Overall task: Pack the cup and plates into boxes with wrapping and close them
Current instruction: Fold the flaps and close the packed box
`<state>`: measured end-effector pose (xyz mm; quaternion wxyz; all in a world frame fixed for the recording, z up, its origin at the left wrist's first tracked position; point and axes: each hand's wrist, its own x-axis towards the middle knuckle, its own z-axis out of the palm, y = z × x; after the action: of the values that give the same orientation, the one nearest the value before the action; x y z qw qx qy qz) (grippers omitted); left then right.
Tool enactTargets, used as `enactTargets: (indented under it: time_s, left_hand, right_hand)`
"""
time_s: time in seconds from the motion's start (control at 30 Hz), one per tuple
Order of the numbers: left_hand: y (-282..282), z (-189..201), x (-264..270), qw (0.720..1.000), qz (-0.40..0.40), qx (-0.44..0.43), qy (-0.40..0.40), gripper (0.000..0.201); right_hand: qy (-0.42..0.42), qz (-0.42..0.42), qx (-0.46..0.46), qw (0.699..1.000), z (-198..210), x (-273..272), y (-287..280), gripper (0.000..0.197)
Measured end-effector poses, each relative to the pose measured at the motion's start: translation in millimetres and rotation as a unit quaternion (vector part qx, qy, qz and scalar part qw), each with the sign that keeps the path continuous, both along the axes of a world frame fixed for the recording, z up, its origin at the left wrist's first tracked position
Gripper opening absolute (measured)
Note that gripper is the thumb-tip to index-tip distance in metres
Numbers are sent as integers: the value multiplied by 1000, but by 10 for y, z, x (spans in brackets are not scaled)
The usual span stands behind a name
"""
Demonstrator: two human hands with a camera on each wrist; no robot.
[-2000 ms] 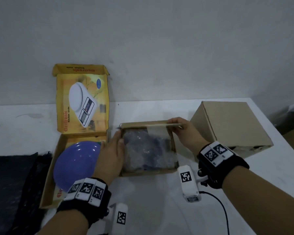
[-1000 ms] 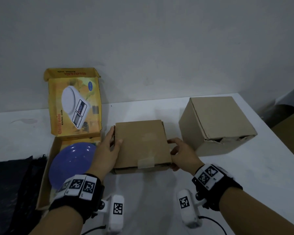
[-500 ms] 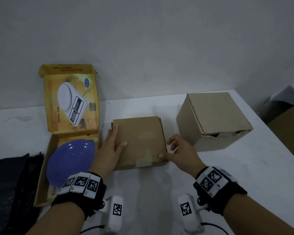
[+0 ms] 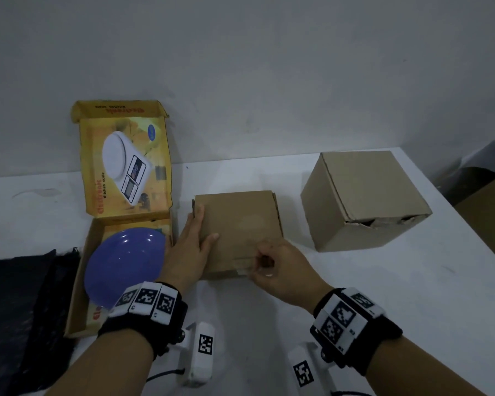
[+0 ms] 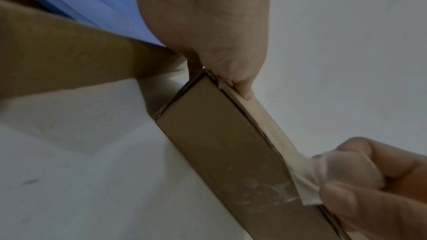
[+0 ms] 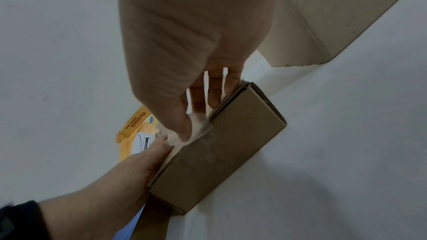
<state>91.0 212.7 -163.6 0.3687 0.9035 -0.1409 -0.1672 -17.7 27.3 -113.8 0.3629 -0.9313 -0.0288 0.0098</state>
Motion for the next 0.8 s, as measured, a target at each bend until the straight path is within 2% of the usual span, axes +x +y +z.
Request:
enactTargets:
  time_s: [0.1,0.27,0.37,0.5,0.67,0.8]
  left_hand:
    - [-2,-36,11,1000,2,4,-5,65]
    - [3,-85,22,1000,2,-7,-15,66]
    - [-3,-93,23,1000,3,-10,-14,66]
    - [-9,-80,3,1000,2,4,-31,65]
    - [-46,-36,-25,998,6,36,-42,63]
    - [-47,-38,-23,998,5,45,-36,63]
  right_hand:
    - [9,1,30,1000,-32,-46,22,15]
    - [-66,68,-101,990,-139,-113,70,8]
    - [-114,74,-147,980,-183,-139,93,8]
    - [-189,91,-221,952,-264,-149,123,24]
    - [-267,88,-299,912,-367,-102,204,29]
    - [-282,98,-371,879,-447,-76,263,29]
